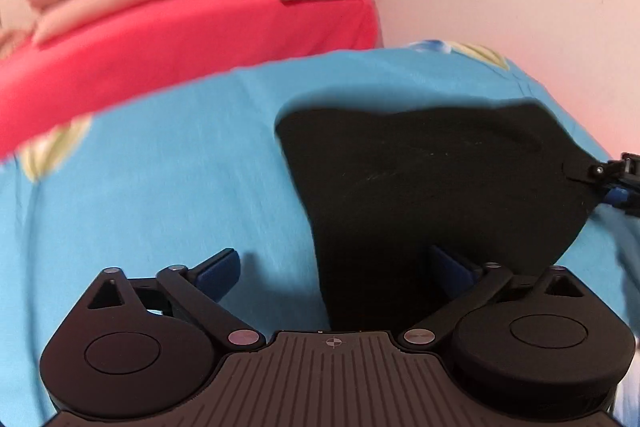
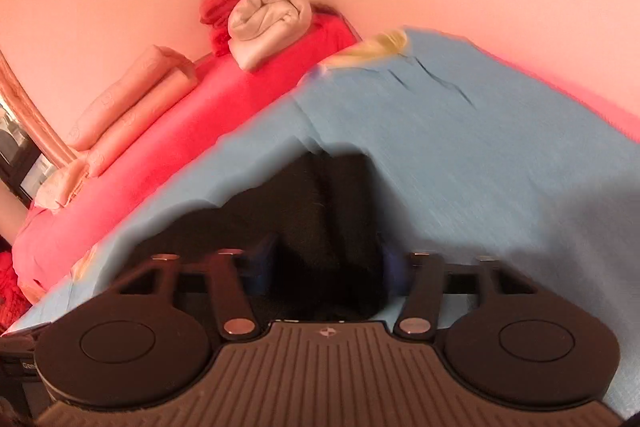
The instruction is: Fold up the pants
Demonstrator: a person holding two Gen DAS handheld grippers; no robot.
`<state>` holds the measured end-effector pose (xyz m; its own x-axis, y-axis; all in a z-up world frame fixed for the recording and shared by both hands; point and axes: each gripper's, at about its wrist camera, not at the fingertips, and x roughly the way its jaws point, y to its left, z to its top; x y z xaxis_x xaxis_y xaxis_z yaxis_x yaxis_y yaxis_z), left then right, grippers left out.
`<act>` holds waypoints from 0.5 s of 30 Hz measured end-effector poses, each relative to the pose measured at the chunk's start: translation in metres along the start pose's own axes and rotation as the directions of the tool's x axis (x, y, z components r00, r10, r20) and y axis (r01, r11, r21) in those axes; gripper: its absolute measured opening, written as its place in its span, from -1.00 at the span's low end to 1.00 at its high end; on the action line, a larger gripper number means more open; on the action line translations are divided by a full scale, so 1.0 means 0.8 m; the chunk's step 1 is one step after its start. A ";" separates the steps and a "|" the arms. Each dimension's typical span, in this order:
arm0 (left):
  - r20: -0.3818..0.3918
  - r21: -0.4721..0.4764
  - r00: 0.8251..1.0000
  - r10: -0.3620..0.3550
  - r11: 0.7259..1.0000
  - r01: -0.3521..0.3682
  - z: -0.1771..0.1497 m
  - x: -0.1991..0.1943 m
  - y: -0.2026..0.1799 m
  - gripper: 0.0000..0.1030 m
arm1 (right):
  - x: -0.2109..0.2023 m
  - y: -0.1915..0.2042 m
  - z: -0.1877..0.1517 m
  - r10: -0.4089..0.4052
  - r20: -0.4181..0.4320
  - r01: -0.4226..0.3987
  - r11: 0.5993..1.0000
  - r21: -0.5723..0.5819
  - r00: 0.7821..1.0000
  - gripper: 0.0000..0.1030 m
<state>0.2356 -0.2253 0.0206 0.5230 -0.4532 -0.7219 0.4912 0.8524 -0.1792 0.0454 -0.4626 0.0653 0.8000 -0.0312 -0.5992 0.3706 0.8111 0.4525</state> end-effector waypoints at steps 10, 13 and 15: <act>0.057 -0.041 0.996 0.075 0.996 -0.073 -0.029 -0.070 0.012 1.00 | -0.067 0.002 -0.007 -0.212 0.129 0.214 0.977 0.000 0.969 0.73; 0.071 -0.001 0.982 0.176 0.984 -0.176 -0.040 -0.085 -0.004 1.00 | -0.082 0.024 -0.025 -0.224 0.122 0.237 0.966 -0.105 0.967 0.75; 0.082 0.021 0.975 0.207 0.978 -0.210 -0.050 -0.093 -0.011 1.00 | -0.085 0.047 -0.040 -0.188 0.077 0.200 0.961 -0.191 0.979 0.76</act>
<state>0.1643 -0.1887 0.0491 0.6689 -0.2865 -0.6859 0.3851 0.9228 -0.0099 -0.0105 -0.4115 0.1019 0.7499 -0.2283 -0.6209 0.4257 0.8850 0.1887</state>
